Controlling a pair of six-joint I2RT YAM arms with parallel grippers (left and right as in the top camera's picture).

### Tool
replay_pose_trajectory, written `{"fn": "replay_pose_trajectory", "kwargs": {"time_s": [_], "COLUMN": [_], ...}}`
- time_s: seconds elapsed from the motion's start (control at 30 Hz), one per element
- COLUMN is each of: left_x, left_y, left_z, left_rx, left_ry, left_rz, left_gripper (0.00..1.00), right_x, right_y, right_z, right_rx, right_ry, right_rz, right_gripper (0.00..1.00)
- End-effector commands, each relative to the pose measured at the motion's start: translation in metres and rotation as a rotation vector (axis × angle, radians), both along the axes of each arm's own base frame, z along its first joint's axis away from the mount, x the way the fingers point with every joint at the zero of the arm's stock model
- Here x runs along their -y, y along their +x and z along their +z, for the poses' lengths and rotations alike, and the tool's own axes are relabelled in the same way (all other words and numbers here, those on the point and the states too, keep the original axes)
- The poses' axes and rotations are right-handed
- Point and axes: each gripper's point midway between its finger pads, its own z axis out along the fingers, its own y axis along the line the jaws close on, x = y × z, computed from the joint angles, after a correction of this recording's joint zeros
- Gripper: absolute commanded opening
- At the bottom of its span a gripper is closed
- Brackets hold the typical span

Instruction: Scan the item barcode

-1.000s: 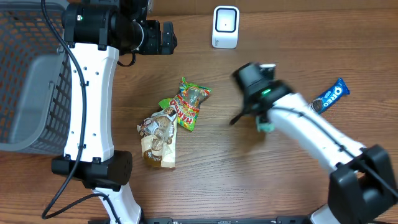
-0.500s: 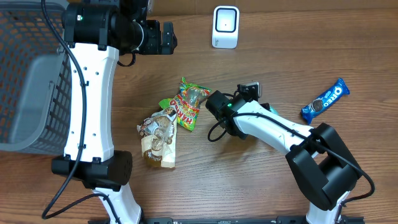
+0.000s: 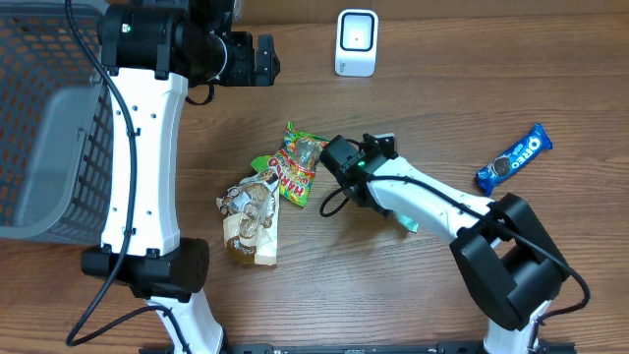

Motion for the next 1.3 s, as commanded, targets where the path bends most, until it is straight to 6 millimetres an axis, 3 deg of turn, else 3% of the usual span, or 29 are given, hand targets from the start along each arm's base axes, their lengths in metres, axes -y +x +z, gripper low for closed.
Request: {"fn": "replay_pose_trajectory", "kwargs": {"time_s": [0.0, 0.1, 0.13, 0.3, 0.33, 0.4, 0.53, 0.63, 0.7, 0.77, 0.87, 0.97, 1.03, 1.1, 1.17, 1.2, 1.27], "left_x": [-0.002, -0.002, -0.002, -0.002, -0.002, -0.002, -0.002, -0.002, -0.002, -0.002, -0.002, -0.002, -0.002, -0.002, -0.002, -0.002, -0.002], "left_y": [-0.001, -0.001, -0.001, -0.001, -0.001, -0.001, -0.001, -0.001, -0.001, -0.001, -0.001, -0.001, -0.001, -0.001, -0.001, -0.001, -0.001], "left_z": [0.006, 0.006, 0.006, 0.006, 0.006, 0.006, 0.006, 0.006, 0.006, 0.006, 0.006, 0.006, 0.006, 0.006, 0.006, 0.006, 0.006], "left_rx": [0.021, 0.021, 0.021, 0.021, 0.020, 0.021, 0.021, 0.021, 0.021, 0.021, 0.020, 0.020, 0.021, 0.021, 0.021, 0.021, 0.021], "left_ry": [0.006, 0.006, 0.006, 0.006, 0.006, 0.006, 0.006, 0.006, 0.006, 0.006, 0.006, 0.006, 0.006, 0.006, 0.006, 0.006, 0.006], "left_rz": [-0.002, -0.002, -0.002, -0.002, -0.002, -0.002, -0.002, -0.002, -0.002, -0.002, -0.002, -0.002, -0.002, -0.002, -0.002, -0.002, -0.002], "left_gripper": [1.00, 0.99, 1.00, 1.00, 1.00, 1.00, 1.00, 1.00, 1.00, 1.00, 1.00, 1.00, 1.00, 1.00, 1.00, 1.00, 1.00], "right_x": [-0.019, -0.020, -0.021, -0.034, -0.038, -0.050, -0.088, -0.109, -0.108, -0.093, -0.057, -0.015, 0.001, 0.011, 0.022, 0.028, 0.036], "right_y": [-0.014, -0.020, -0.022, -0.030, -0.031, -0.033, -0.028, -0.021, -0.015, -0.008, 0.001, 0.006, 0.007, 0.006, 0.004, 0.003, 0.001], "right_z": [-0.014, -0.014, -0.014, -0.010, -0.007, 0.003, 0.034, 0.068, 0.091, 0.107, 0.115, 0.110, 0.103, 0.094, 0.081, 0.074, 0.060], "right_rx": [-0.091, -0.107, -0.109, -0.127, -0.134, -0.156, -0.194, -0.194, -0.180, -0.164, -0.174, -0.216, -0.252, -0.286, -0.310, -0.316, -0.329], "right_ry": [0.058, 0.044, 0.042, 0.030, 0.035, 0.081, 0.256, 0.409, 0.491, 0.537, 0.541, 0.512, 0.525, 0.549, 0.553, 0.551, 0.565], "right_rz": [0.026, 0.040, 0.046, 0.112, 0.118, 0.125, 0.205, 0.263, 0.253, 0.215, 0.119, 0.044, 0.054, 0.073, 0.073, 0.063, 0.033], "right_gripper": [0.04, 0.04, 0.08, 0.48, 0.60, 0.69, 0.73, 0.73, 0.72, 0.73, 0.73, 0.72, 0.66, 0.55, 0.14, 0.04, 0.04]}}
